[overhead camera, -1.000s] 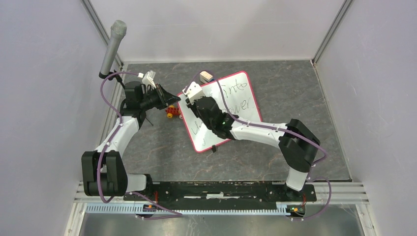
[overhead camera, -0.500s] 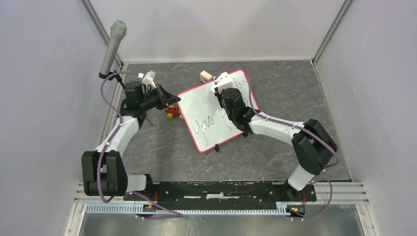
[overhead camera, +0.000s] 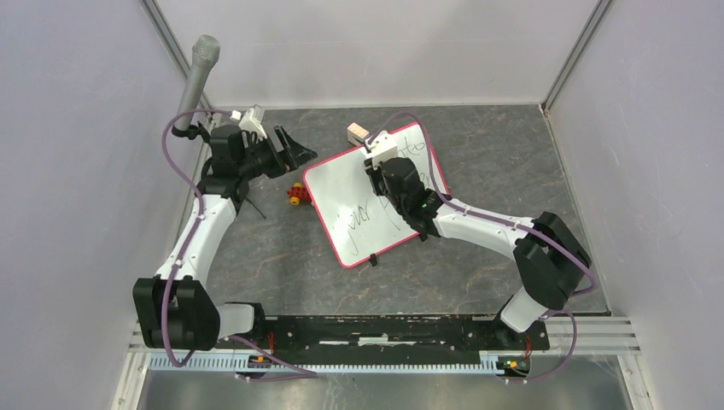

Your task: Erase the whiteboard

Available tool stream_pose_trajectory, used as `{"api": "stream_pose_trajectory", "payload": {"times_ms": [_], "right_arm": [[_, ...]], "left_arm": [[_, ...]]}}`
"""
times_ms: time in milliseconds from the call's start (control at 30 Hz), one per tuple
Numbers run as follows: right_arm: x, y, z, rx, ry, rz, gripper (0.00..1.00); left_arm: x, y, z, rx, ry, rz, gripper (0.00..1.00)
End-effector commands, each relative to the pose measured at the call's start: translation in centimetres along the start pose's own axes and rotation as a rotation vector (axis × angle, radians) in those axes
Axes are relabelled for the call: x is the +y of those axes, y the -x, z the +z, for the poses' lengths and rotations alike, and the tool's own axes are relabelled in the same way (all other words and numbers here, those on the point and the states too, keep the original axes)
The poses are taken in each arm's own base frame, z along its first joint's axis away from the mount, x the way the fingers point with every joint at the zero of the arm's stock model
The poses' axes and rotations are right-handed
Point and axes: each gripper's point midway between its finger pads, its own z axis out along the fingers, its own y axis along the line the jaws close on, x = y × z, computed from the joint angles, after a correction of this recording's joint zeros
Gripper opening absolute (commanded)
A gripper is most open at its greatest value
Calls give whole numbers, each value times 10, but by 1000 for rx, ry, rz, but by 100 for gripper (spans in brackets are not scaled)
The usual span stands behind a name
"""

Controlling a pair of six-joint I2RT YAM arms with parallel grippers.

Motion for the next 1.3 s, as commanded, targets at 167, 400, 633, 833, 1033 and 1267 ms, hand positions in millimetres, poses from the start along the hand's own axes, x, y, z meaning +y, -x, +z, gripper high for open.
{"api": "stream_pose_trajectory", "payload": {"times_ms": [167,400,633,833,1033,1267], "right_arm": [[-1,38,-1,-62,29,35,27],[-4,33,-2,-54,22,31,27],[-8,32,2,-47,6,21,27],[-4,38,6,-47,17,19,27],[10,44,8,-66,80,55,27],[21,41,13,-57,107,76,27]], "left_arm": [[-48,36,39,35,-85,109,88],[-51,24,78,199,-205,66,83],[-44,-10,93,310,-261,53,76],[-43,-23,98,333,-267,57,49],[-46,-24,98,325,-281,87,37],[-42,-25,99,320,-276,118,30]]}}
